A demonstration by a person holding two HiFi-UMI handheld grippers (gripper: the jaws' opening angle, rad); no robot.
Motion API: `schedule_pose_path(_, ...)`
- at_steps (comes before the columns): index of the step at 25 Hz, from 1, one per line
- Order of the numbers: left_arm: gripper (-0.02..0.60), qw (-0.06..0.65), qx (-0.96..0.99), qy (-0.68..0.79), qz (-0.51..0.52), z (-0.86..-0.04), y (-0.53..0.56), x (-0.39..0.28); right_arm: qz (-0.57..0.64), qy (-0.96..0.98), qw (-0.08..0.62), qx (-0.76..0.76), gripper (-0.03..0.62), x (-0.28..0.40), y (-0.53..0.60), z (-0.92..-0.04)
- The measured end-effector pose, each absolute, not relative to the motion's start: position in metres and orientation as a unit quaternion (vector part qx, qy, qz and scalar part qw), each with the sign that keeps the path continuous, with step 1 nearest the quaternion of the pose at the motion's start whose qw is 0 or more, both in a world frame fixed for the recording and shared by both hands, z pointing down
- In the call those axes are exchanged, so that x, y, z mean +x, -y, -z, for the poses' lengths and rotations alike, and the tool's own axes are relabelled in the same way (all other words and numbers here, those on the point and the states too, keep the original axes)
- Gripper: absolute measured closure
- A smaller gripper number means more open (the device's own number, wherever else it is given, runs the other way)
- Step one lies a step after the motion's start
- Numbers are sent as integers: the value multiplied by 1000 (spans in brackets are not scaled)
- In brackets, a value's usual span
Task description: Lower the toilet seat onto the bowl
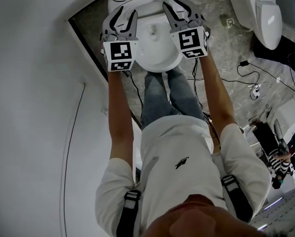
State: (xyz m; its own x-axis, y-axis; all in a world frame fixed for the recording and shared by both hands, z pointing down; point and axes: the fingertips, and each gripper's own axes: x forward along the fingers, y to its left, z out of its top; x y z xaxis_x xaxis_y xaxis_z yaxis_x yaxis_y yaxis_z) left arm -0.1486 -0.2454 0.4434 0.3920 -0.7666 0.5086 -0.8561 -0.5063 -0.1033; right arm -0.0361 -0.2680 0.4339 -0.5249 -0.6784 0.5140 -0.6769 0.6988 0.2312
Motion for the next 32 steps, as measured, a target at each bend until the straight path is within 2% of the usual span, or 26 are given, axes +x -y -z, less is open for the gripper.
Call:
schedule_pose_path(26, 402, 99, 823, 492, -267, -467, 257, -145, 14, 877, 307, 369, 464, -47, 276, -451)
schedule_pose_path(32, 403, 96, 818, 500, -270, -464, 251, -148, 20, 874, 309, 375, 507, -42, 270, -447)
